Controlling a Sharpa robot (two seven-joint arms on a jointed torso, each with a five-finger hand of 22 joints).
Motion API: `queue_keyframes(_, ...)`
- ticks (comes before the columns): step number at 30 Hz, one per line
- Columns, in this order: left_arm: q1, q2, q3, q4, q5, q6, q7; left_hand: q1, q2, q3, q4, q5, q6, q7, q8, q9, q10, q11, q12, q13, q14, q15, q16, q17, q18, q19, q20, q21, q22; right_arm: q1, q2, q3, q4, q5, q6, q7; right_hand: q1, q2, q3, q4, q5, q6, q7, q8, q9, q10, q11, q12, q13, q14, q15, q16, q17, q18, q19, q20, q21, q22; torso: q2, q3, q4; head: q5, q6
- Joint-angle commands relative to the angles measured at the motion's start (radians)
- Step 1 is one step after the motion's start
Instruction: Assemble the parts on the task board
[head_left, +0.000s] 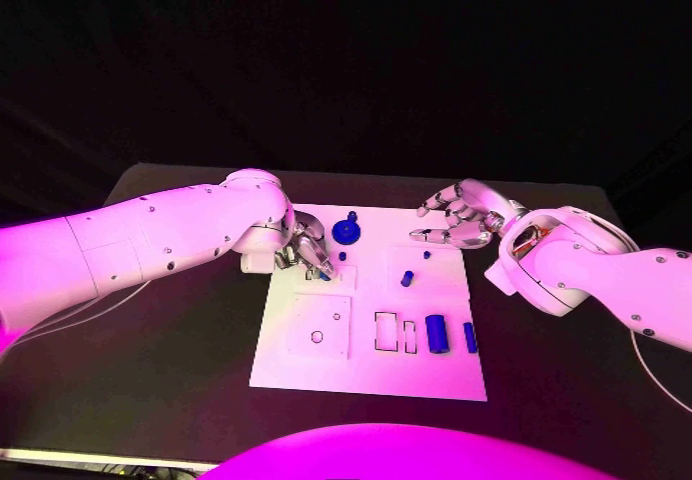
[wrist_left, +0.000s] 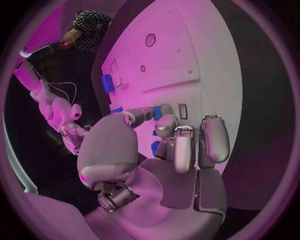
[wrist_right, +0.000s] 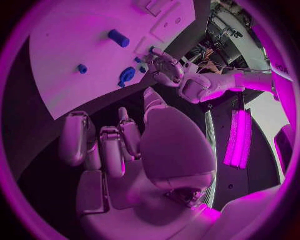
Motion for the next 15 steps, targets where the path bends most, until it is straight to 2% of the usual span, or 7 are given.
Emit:
queue_keyframes(1,-0.002,0.002,-0.002,0.002,0.007,0.035,-0.002,0.027,0.040,0.104,-0.109,0.000,0.046,-0.041,-0.001,0.002,-0.007,-0.001,-0.005,0.001,0.102,-0.006,0.004,0.263,-0.020,0.005,-0.001,0.003,0.000,-0.001,0.001,0.000,-0.001,-0.005,0.003,0.007,-0.001,0.009,0.007,0.000,0.000,0.004,-0.001,0.007,-0.001,0.001,-0.005,0.005,0.041,0.090,-0.007,-0.005,0.208,0.005,-0.002,-0.007,-0.002,0.052,0.000,-0.0009,-0.0005,0.001,0.001)
queue_keyframes(15,-0.002,0.004,-0.002,-0.003,0.000,0.036,-0.003,0.028,0.042,0.104,-0.111,0.000,0.047,-0.041,-0.002,0.002,-0.007,-0.001,-0.005,0.001,0.102,-0.006,0.004,0.263,-0.021,0.006,-0.001,0.004,0.002,-0.001,0.002,0.000,-0.001,-0.005,0.002,0.007,-0.001,0.009,0.007,0.000,0.000,0.004,-0.001,0.007,-0.001,0.001,-0.005,0.005,0.041,0.090,-0.007,-0.005,0.208,0.005,-0.002,-0.007,-0.002,0.052,0.000,-0.0002,-0.0005,0.001,0.002)
